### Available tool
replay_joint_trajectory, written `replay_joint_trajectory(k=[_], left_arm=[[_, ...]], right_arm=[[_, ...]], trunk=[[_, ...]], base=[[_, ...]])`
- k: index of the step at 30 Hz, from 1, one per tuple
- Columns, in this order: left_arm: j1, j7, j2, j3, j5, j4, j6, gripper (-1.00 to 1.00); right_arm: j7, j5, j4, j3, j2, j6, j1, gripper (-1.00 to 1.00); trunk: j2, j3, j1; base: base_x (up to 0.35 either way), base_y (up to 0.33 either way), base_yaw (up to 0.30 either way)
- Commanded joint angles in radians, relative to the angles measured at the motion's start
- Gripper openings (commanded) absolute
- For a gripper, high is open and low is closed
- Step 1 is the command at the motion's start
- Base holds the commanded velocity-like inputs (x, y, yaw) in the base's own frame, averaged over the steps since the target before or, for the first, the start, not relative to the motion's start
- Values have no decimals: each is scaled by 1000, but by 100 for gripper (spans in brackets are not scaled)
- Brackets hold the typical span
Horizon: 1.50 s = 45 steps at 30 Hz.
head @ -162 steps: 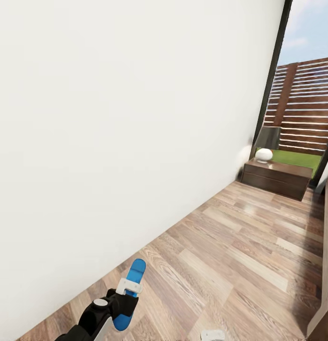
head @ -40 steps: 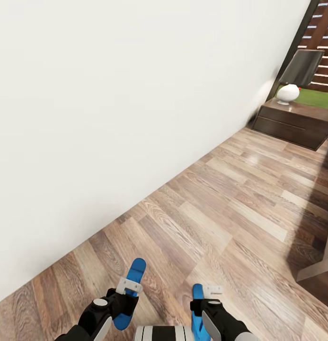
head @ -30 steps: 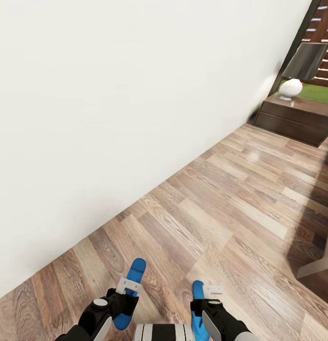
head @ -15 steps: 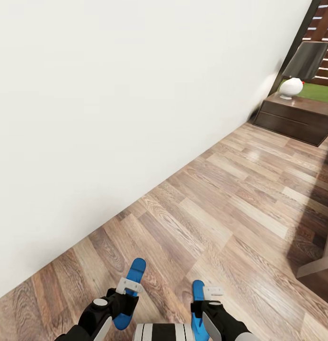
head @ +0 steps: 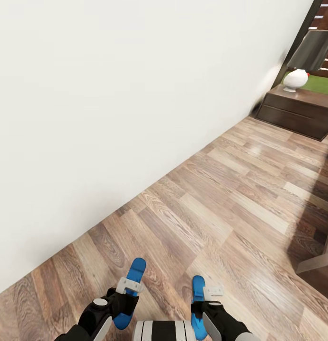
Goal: In the bedroom, move the book from the bed onto either nightstand, and place the two sandals side by side next to the bed.
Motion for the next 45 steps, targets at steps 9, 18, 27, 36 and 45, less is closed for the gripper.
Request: replay_joint_trajectory(k=[9,18,27,36,45], left_arm=[[-1,8,5,-3,10,-6,5,-100],[0,8,8,-3,11,-7,4,-100],[0,7,8,-3,12,-10,4,-100],[0,6,12,-3,13,-20,5,-100],[0,7,13,-3,12,-21,4,-100]], right_arm=[[-7,-9,2,9,0,6,-10,100],[-7,-11,3,9,0,6,-11,100],[-7,-11,4,9,1,6,-12,100],[-7,-11,5,9,1,6,-12,100],[-6,-11,5,9,1,6,-12,100]], trunk=[[0,-1,0],[0,-1,0],[0,-1,0],[0,-1,0],[0,-1,0]], base=[[0,0,0],[0,0,0],[5,0,0],[80,0,0],[10,0,0]])
